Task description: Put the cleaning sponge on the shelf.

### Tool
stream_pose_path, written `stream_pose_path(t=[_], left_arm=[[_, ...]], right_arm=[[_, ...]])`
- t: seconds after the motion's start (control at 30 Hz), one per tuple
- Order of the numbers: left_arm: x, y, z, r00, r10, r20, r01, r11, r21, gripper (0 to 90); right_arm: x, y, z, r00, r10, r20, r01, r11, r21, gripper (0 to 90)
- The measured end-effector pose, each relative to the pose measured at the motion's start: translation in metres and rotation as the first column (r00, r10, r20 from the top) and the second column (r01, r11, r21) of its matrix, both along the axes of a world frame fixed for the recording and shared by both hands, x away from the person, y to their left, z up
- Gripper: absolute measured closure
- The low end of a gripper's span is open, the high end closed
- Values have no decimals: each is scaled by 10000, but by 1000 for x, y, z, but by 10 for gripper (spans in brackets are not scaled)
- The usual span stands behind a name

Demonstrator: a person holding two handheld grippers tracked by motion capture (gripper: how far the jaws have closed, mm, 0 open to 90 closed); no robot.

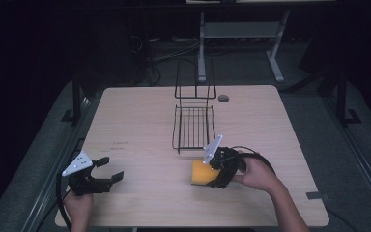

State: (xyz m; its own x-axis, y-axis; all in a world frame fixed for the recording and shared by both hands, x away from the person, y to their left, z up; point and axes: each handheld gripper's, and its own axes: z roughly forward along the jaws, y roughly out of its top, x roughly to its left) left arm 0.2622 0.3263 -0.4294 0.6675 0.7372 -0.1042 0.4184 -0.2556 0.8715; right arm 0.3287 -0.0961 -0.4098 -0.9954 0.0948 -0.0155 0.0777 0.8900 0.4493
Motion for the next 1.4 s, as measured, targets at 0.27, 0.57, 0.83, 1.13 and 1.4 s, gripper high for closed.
stream_pose_path(t=[0.27, 0.57, 0.83, 1.13, 1.4], left_arm=[[0, 1, 0, 10000, 32, 16, -32, 10000, -2, 141], [0, 2, 0, 10000, 65, 2, -65, 10000, -62, 141], [0, 4, 0, 9999, 103, 11, -103, 9999, -108, 141], [0, 4, 0, 9999, 106, 14, -106, 9998, -159, 141], [1, 5, -1, 9999, 129, -2, -129, 9997, -195, 140]], right_arm=[[9, 6, 5, 10000, 12, -62, -12, 10000, -16, 216], [23, 10, 13, 10000, 20, 21, -20, 10000, 34, 216], [38, 18, 18, 9999, 79, -61, -80, 10000, -42, 216], [51, 21, 21, 9999, 15, -151, -17, 10000, -92, 216], [63, 26, 22, 9997, 86, -224, -83, 9999, 118, 216]])
